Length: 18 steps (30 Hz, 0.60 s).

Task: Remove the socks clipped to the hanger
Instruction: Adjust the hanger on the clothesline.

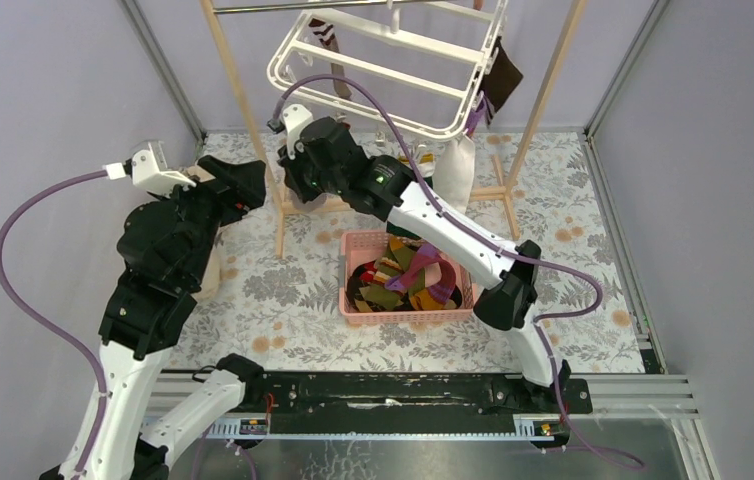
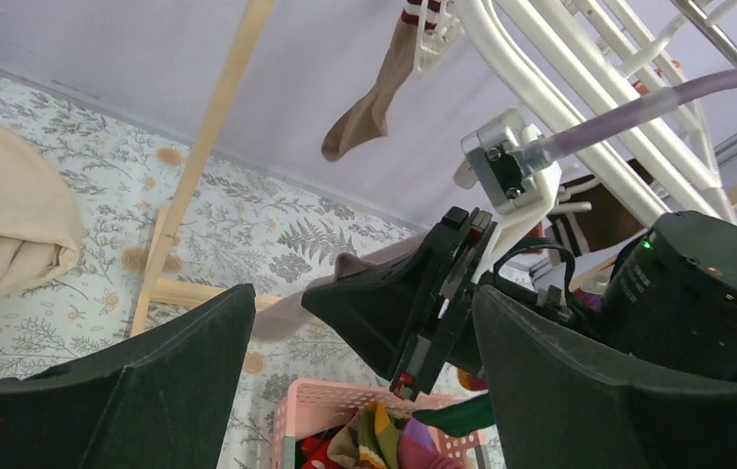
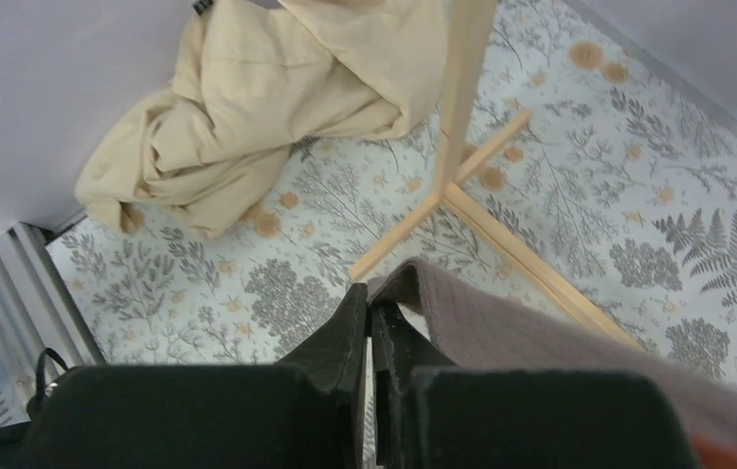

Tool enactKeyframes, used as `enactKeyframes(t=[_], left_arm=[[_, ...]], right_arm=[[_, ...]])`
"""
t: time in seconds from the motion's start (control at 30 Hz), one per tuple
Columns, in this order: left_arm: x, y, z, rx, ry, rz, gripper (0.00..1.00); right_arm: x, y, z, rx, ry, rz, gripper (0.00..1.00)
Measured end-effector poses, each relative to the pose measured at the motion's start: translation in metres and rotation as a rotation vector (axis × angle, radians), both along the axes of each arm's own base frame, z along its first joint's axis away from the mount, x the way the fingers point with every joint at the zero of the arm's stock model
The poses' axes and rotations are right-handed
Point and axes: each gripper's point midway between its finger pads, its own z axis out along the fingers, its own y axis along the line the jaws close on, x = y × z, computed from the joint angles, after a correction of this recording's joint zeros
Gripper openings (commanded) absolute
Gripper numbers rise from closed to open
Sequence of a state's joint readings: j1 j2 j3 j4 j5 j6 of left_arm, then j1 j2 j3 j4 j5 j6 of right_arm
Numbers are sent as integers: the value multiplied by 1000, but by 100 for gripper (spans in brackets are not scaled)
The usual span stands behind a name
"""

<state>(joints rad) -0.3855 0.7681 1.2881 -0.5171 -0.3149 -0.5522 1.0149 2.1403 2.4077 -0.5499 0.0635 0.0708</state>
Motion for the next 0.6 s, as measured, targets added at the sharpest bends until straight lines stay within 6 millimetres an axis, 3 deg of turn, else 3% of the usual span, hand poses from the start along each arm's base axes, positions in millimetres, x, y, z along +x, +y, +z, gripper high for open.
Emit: enactKeyframes(t=[0.13,0.23,0.33,0.6], left_arm=[[0,0,-5,8,19,-1,89],[1,-1,-6,9,24,-5,89],[2,-5,-8,7,30,-19,88],[11,-27,-12,-22,52,-111,88]], right_arm=[[2,-9,-21,-35,31,-2,0],[-17,-23,-43,-77,72,18,0],[-33,-40,-53,-91,94,24,0],[-64,-84,-32,-3,85,18,0]])
